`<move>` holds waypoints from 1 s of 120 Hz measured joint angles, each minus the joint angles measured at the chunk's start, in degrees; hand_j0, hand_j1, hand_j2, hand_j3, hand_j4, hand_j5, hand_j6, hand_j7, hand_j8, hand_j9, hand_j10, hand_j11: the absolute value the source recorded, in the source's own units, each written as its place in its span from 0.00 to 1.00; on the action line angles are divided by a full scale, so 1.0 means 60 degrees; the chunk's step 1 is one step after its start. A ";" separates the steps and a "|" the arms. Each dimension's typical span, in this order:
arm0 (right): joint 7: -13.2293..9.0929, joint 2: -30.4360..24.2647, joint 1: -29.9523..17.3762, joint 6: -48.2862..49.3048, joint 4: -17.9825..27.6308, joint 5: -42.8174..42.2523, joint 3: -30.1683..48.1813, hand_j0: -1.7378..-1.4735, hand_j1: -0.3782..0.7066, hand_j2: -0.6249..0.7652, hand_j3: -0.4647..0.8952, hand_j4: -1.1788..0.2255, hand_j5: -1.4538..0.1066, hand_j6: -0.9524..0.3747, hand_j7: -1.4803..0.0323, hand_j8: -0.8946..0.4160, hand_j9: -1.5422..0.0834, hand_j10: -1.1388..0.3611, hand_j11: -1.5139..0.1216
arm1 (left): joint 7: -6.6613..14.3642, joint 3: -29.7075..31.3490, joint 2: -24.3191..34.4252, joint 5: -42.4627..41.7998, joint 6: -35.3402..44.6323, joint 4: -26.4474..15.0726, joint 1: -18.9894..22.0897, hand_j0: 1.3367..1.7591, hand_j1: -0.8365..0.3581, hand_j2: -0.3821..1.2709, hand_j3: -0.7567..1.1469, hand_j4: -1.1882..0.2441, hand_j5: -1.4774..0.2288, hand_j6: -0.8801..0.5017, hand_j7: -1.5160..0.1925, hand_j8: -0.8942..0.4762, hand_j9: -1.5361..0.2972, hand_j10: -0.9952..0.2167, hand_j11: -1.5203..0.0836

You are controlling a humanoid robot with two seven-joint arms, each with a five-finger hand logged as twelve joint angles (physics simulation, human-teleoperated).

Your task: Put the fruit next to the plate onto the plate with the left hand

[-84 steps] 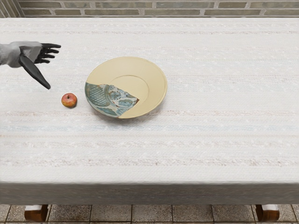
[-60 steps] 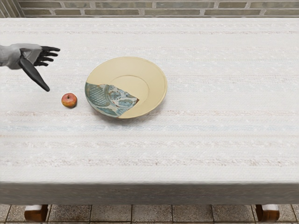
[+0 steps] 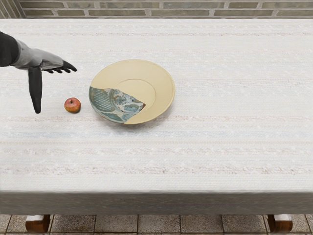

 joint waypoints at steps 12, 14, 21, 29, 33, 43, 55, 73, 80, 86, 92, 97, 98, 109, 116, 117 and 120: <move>0.0000 0.0000 0.0000 0.0000 0.0000 0.0000 0.0000 0.30 0.04 0.45 0.34 0.83 0.92 0.71 0.97 0.67 0.94 0.75 0.91 | 0.0075 0.0118 -0.0300 0.0844 0.0001 -0.0700 0.0137 0.76 0.94 0.24 0.40 0.79 0.82 0.59 0.84 0.61 0.80 0.77 0.90; 0.0000 0.0000 0.0000 0.0000 0.0000 0.0000 0.0000 0.30 0.04 0.45 0.34 0.83 0.92 0.71 0.97 0.67 0.94 0.75 0.91 | 0.0082 0.0142 -0.0310 0.0887 0.0001 -0.0759 0.0154 0.76 0.93 0.24 0.40 0.78 0.81 0.59 0.84 0.60 0.79 0.76 0.89; 0.0000 0.0000 0.0000 0.0000 0.0000 0.0000 0.0000 0.30 0.04 0.45 0.34 0.83 0.92 0.71 0.97 0.67 0.94 0.75 0.91 | 0.0099 0.0177 -0.0335 0.0992 0.0001 -0.0900 0.0228 0.76 0.88 0.25 0.40 0.75 0.78 0.55 0.80 0.56 0.76 0.72 0.85; 0.0000 0.0000 0.0001 0.0000 0.0000 0.0000 0.0000 0.30 0.04 0.45 0.34 0.83 0.92 0.71 0.97 0.67 0.94 0.75 0.91 | 0.0109 0.0173 -0.0367 0.1060 0.0243 -0.0955 0.0266 0.76 0.83 0.25 0.40 0.72 0.75 0.52 0.77 0.53 0.73 0.69 0.82; 0.0000 0.0000 0.0001 0.0000 0.0000 0.0000 0.0000 0.30 0.04 0.45 0.34 0.83 0.92 0.71 0.97 0.67 0.94 0.75 0.91 | 0.0113 0.0177 -0.0376 0.1083 0.0622 -0.0961 0.0323 0.76 0.82 0.25 0.40 0.71 0.74 0.51 0.76 0.53 0.72 0.68 0.81; 0.0000 0.0000 0.0001 0.0000 0.0000 0.0000 0.0000 0.30 0.04 0.45 0.34 0.83 0.92 0.71 0.97 0.67 0.94 0.75 0.91 | 0.0117 0.0196 -0.0401 0.1202 0.1753 -0.0929 0.0518 0.76 0.81 0.25 0.40 0.70 0.73 0.50 0.75 0.52 0.71 0.67 0.80; 0.0000 0.0000 0.0001 0.0000 0.0000 0.0000 0.0000 0.30 0.04 0.45 0.34 0.83 0.92 0.71 0.97 0.67 0.94 0.75 0.91 | 0.0120 0.0226 -0.0417 0.1576 0.2856 -0.0879 0.0990 0.76 0.80 0.26 0.40 0.69 0.72 0.49 0.74 0.51 0.70 0.66 0.79; 0.0000 0.0000 0.0001 0.0000 0.0000 0.0000 0.0000 0.30 0.04 0.45 0.34 0.83 0.92 0.71 0.97 0.67 0.94 0.75 0.91 | 0.0121 0.0324 -0.0751 0.2624 0.4412 -0.0866 0.1552 0.76 0.79 0.26 0.40 0.69 0.71 0.49 0.73 0.50 0.70 0.65 0.79; 0.0000 0.0000 0.0001 0.0000 0.0000 0.0000 0.0000 0.30 0.04 0.45 0.34 0.83 0.92 0.71 0.97 0.67 0.94 0.75 0.91 | 0.0121 0.0359 -0.0937 0.2892 0.4793 -0.0864 0.1709 0.76 0.79 0.26 0.40 0.68 0.71 0.49 0.73 0.50 0.69 0.65 0.78; 0.0000 0.0000 0.0001 0.0000 0.0000 0.0000 0.0000 0.30 0.04 0.45 0.34 0.83 0.92 0.71 0.97 0.67 0.94 0.75 0.91 | 0.0121 0.0415 -0.1118 0.3208 0.5061 -0.0863 0.1924 0.76 0.79 0.26 0.40 0.68 0.71 0.49 0.73 0.50 0.69 0.65 0.78; 0.0000 0.0000 0.0001 0.0000 0.0001 0.0000 0.0000 0.30 0.04 0.45 0.34 0.83 0.92 0.71 0.97 0.67 0.94 0.75 0.91 | 0.0121 0.0461 -0.1148 0.3487 0.5267 -0.0859 0.2101 0.76 0.79 0.26 0.40 0.68 0.71 0.48 0.73 0.50 0.69 0.65 0.78; 0.0000 0.0000 0.0001 0.0000 0.0001 0.0000 0.0000 0.30 0.04 0.45 0.34 0.83 0.92 0.71 0.97 0.67 0.94 0.75 0.91 | 0.0121 0.0486 -0.1143 0.3635 0.5436 -0.0856 0.2226 0.76 0.79 0.26 0.40 0.68 0.71 0.48 0.73 0.50 0.69 0.65 0.78; 0.0000 0.0000 0.0001 0.0000 0.0001 0.0000 0.0000 0.30 0.04 0.45 0.34 0.83 0.92 0.71 0.97 0.67 0.94 0.75 0.91 | 0.0121 0.0491 -0.1139 0.3658 0.5480 -0.0855 0.2236 0.76 0.79 0.26 0.40 0.68 0.71 0.48 0.73 0.50 0.69 0.65 0.78; 0.0000 0.0000 0.0001 0.0000 0.0002 0.0000 0.0000 0.30 0.04 0.45 0.34 0.83 0.92 0.71 0.97 0.67 0.94 0.75 0.91 | 0.0121 0.0551 -0.1120 0.3825 0.5939 -0.0852 0.2588 0.76 0.78 0.26 0.40 0.68 0.71 0.48 0.73 0.49 0.69 0.64 0.78; 0.0000 0.0000 0.0001 0.0000 0.0002 0.0000 0.0000 0.30 0.04 0.45 0.34 0.83 0.92 0.71 0.97 0.67 0.94 0.75 0.91 | 0.0121 0.0583 -0.1086 0.3947 0.6096 -0.0851 0.2781 0.76 0.78 0.26 0.40 0.68 0.70 0.48 0.73 0.49 0.69 0.64 0.78; 0.0000 0.0000 0.0001 0.0000 0.0002 0.0000 0.0000 0.30 0.04 0.45 0.34 0.83 0.92 0.71 0.97 0.67 0.94 0.75 0.91 | 0.0121 0.0587 -0.1075 0.3972 0.6113 -0.0850 0.2791 0.76 0.78 0.26 0.40 0.68 0.70 0.48 0.73 0.49 0.69 0.64 0.78; 0.0000 0.0000 0.0001 0.0000 0.0001 0.0000 0.0000 0.30 0.04 0.45 0.34 0.83 0.92 0.71 0.97 0.67 0.94 0.75 0.91 | 0.0121 0.0595 -0.1033 0.4044 0.6173 -0.0848 0.2878 0.76 0.78 0.26 0.40 0.68 0.70 0.48 0.73 0.49 0.69 0.64 0.78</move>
